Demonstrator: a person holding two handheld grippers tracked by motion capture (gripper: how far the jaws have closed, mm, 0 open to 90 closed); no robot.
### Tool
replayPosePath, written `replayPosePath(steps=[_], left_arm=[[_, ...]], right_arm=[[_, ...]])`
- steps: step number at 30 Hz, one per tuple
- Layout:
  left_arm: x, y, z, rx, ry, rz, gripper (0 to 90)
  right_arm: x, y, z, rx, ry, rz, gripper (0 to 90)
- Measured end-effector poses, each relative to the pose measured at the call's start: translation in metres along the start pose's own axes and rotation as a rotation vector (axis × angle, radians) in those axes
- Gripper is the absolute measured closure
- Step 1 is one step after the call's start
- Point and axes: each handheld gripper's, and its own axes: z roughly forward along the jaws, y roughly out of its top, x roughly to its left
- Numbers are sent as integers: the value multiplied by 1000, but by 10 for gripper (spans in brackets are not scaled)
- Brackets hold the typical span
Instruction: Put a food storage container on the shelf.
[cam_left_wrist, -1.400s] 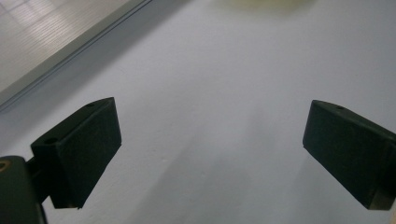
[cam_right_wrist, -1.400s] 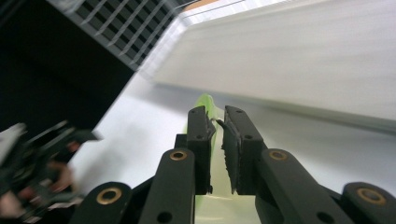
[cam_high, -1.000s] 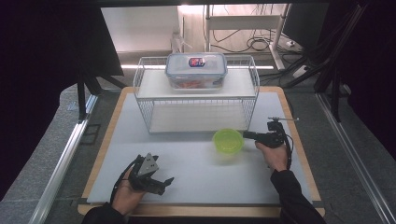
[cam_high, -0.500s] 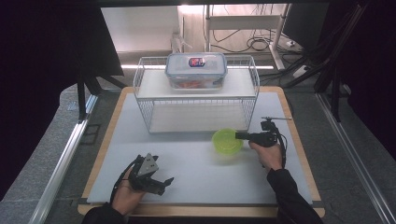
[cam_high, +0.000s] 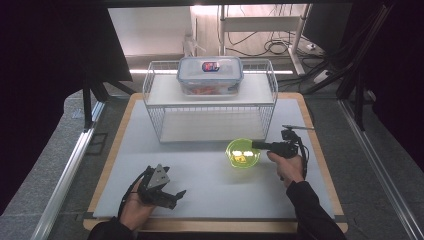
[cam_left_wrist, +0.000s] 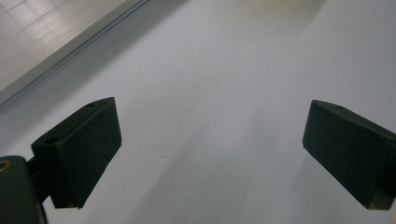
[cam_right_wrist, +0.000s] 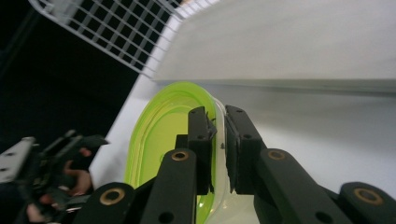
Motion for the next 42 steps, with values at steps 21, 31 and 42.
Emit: replayPosePath(steps=[21,31,42], left_arm=[[2,1,-4,-18,1,-6,41],[2,1,-4,-20,-5,-11,41],[2,0,-5,-29,-15,-13,42]], right_arm=[[124,88,-32,-65,182,-96,819],[162,145,-25,-124,175,-98,819],[186,208,26,-221,39,-58,818]])
